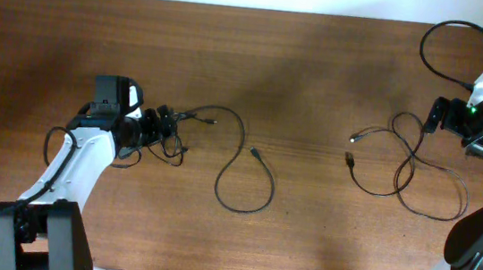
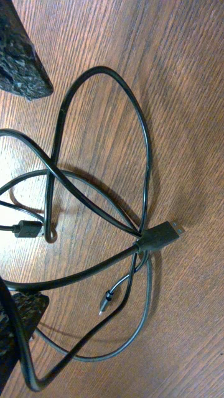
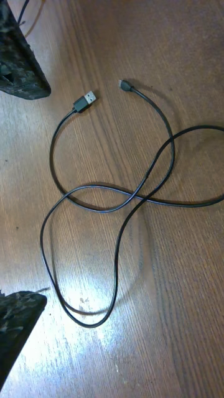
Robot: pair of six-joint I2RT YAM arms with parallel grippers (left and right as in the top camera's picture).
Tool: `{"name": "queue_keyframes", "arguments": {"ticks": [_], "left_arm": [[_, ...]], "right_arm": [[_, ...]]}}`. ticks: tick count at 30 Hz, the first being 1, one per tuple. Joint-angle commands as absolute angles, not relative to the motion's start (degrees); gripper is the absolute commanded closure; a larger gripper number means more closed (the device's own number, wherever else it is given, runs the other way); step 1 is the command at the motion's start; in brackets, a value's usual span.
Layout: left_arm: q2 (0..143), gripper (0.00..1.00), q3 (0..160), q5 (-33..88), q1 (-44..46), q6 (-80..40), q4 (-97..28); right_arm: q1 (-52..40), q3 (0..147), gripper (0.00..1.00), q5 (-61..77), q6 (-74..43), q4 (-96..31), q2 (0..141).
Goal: Untangle cables
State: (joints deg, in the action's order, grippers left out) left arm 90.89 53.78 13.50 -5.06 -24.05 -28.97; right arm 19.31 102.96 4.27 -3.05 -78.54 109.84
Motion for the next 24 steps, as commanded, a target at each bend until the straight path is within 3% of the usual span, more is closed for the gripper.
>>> {"name": "queue_keyframes", "arguments": {"ticks": [1,18,20,21,22,23,24], "left_arm": [[91.4,0.01,53.4,14.2,-5.3,-24.0,-29.0],[91.3,0.04,53.4,14.2,-5.3,-24.0,-28.1],[91.4,0.14,53.4,14.2,-5.3,-24.0,-28.1],[91.3,0.25,53.4,14.2,-5.3,-24.0,-28.1],[91.3,0.41,53.4,14.7,-5.3,-24.0,-28.1],[91.3,0.70,53.4,16.1,-5.3,-24.0,-27.9],[91.3,0.81,53.4,16.8,-5.3,-24.0,-27.6]], "right_arm": [[19.6,102.5,0.01,3.8,-3.5,-78.7,110.1],[19.6,102.5,0.01,3.8,-3.5,-78.7,110.1],[19.6,102.5,0.01,3.8,-3.5,-78.7,110.1],[19.6,102.5,0.01,3.8,-3.5,-78.7,110.1],[19.6,102.5,0.01,3.8,-3.5,-78.6,110.1],[19.6,102.5,0.01,3.8,-3.5,-78.6,110.1],[19.6,102.5,0.01,3.8,-3.5,-78.6,110.1]]}}
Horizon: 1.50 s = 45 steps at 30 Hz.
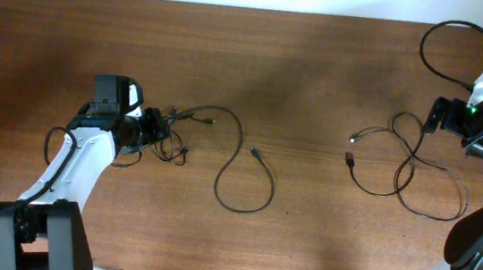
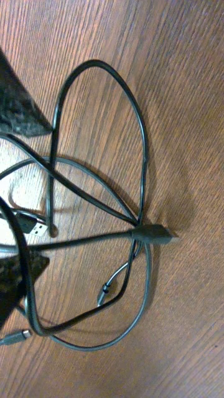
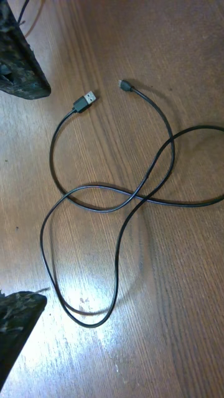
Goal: Untangle cables
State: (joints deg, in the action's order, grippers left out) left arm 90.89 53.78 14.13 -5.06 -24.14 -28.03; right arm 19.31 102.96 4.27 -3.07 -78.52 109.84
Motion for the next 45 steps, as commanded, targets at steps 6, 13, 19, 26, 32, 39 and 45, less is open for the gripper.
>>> {"name": "queue_keyframes", "arguments": {"ticks": [6,13,19,26,32,39,45], "left_arm": [[91.3,1.00,53.4,23.7,-5.3,-23.2,-25.2],[91.3,0.92,53.7,36.2,-4.9,-22.4,-10.6],[91.9,0.86,53.6,28.5,-0.8,-22.2,-12.6],[91.9,0.53,53.6,13.9,0.8,-25.7,-12.7],[91.9,0.48,53.6,13.9,0.8,-28.1,-13.1],[91.9,0.44,53.6,4.5,0.6,-33.7,-16.2],[91.9,0.40,53.6,4.7,0.6,-33.7,-16.2]], "right_arm": [[19.5,102.5,0.01,21.5,-3.5,-75.9,110.1],[18.8,102.1,0.01,38.2,-5.8,-79.0,110.1],[7.2,96.9,0.07,37.9,-2.0,-79.7,110.1],[-7.5,96.5,0.01,38.6,-9.5,-66.3,110.1],[-19.2,95.0,0.01,27.9,-11.7,-59.7,110.1],[-32.1,78.0,0.01,21.6,-22.0,-33.8,110.1],[-36.9,64.7,0.09,11.9,-22.0,-10.7,110.1]]}}
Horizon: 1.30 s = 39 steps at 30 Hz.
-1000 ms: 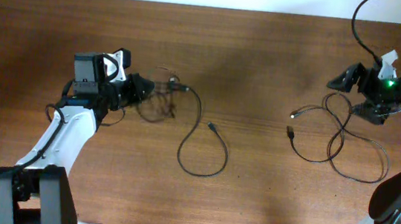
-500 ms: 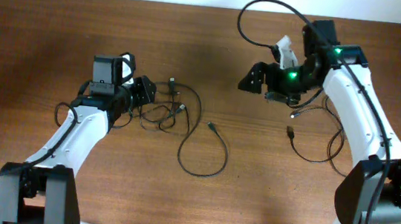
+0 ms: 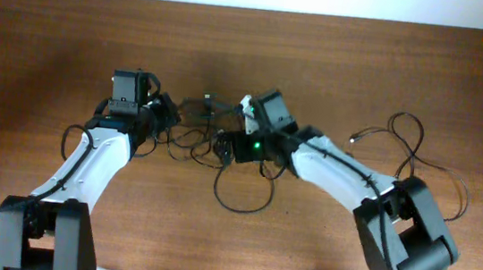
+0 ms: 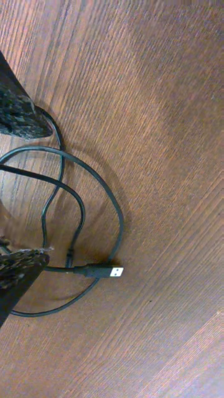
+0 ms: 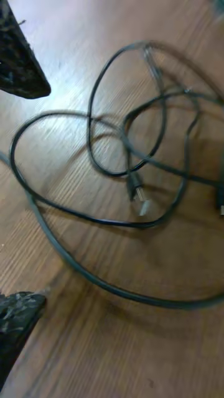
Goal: Untangle cables
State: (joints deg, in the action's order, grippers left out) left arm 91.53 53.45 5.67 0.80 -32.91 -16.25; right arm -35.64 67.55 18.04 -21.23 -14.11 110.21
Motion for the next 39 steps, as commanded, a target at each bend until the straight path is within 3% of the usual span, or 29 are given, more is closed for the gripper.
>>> {"name": "queue_keyframes", "arguments": {"ticks": [1,2,4,7,8,13,15,16,17,18,21,23,29,35,36,37,38,39], "left_arm": [[91.9,0.40,53.6,4.7,0.6,-33.7,-16.2],[91.9,0.39,53.6,4.8,0.6,-33.7,-16.2],[91.9,0.39,53.6,5.1,0.6,-33.7,-16.1],[91.9,0.41,53.6,5.1,0.6,-33.7,-16.2],[91.9,0.44,53.6,5.1,0.6,-33.7,-16.1],[91.9,0.48,53.6,5.1,0.6,-33.7,-16.2],[91.9,0.48,53.6,5.1,0.6,-33.7,-16.1],[91.9,0.48,53.6,5.1,0.6,-33.7,-16.1],[91.9,0.48,53.6,5.1,0.6,-33.7,-16.1],[91.9,0.48,53.6,5.1,0.6,-33.7,-16.1],[91.9,0.47,53.6,5.1,0.6,-33.7,-16.1],[91.9,0.47,53.6,5.1,0.6,-33.9,-16.1],[91.9,0.45,53.6,5.1,0.6,-33.9,-16.1],[91.9,0.43,53.6,5.1,0.6,-33.9,-16.1],[91.9,0.43,53.6,5.1,0.6,-33.9,-16.1],[91.9,0.43,53.6,5.1,0.6,-33.9,-16.1],[91.9,0.43,53.6,5.1,0.6,-33.9,-16.1],[91.9,0.42,53.6,5.1,0.6,-33.9,-16.1]], "right_arm": [[-37.2,63.9,0.22,10.8,-22.0,-8.8,110.1],[-37.2,63.2,0.35,10.5,-22.0,-7.0,110.1],[-37.2,63.2,0.48,10.4,-22.0,-6.6,110.1],[-37.2,63.2,0.93,10.5,-22.0,-6.6,110.1],[-37.2,63.2,0.96,10.5,-22.0,-6.6,110.1],[-38.4,63.2,0.96,12.3,-22.0,-6.6,110.1],[-39.4,63.2,0.96,21.6,-21.9,-5.5,110.1],[-39.6,63.2,0.90,27.9,-21.9,-4.0,110.1],[-39.8,63.2,0.76,32.5,-21.9,-1.3,110.1],[-39.8,63.2,0.76,33.0,-21.9,0.4,110.1],[-39.8,63.2,0.58,32.3,-21.9,1.3,110.1],[-39.9,63.2,0.28,31.1,-21.9,1.1,110.1],[-44.3,63.2,0.20,17.8,-21.3,-0.6,111.1],[-47.2,63.2,0.18,14.0,-21.3,1.2,114.4],[-47.2,63.2,0.24,12.9,-21.3,1.5,115.0],[-47.2,63.2,0.36,11.7,-21.3,1.6,115.3],[-47.2,63.2,0.57,10.0,-21.3,1.6,115.5],[-47.2,63.2,0.71,8.7,-21.3,1.6,115.5]]}}
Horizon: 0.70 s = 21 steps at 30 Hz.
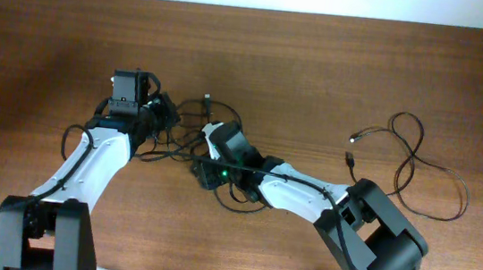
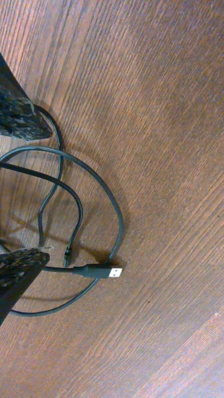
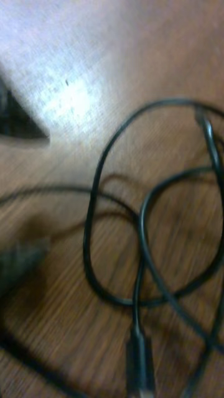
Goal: Untangle cables
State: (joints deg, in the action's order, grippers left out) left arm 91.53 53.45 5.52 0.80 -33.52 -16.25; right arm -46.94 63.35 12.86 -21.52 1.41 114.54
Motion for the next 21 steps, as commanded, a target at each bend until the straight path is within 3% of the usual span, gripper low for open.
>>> {"name": "queue_keyframes", "arguments": {"ticks": [1,2,3,21], "left_arm": [[91.9,0.43,53.6,5.1,0.6,-33.9,-16.1],[91.9,0.42,53.6,5.1,0.6,-33.9,-16.1],[91.9,0.42,53.6,5.1,0.6,-33.9,-16.1],[91.9,0.41,53.6,5.1,0.7,-33.9,-16.2]], "right_arm": [[-47.2,63.2,0.82,7.8,-21.3,1.6,115.5],[-47.2,63.2,0.92,6.9,-21.3,1.6,115.5],[-47.2,63.2,0.96,6.8,-21.3,1.6,115.5],[-47.2,63.2,0.96,6.8,-21.3,1.3,115.5]]}}
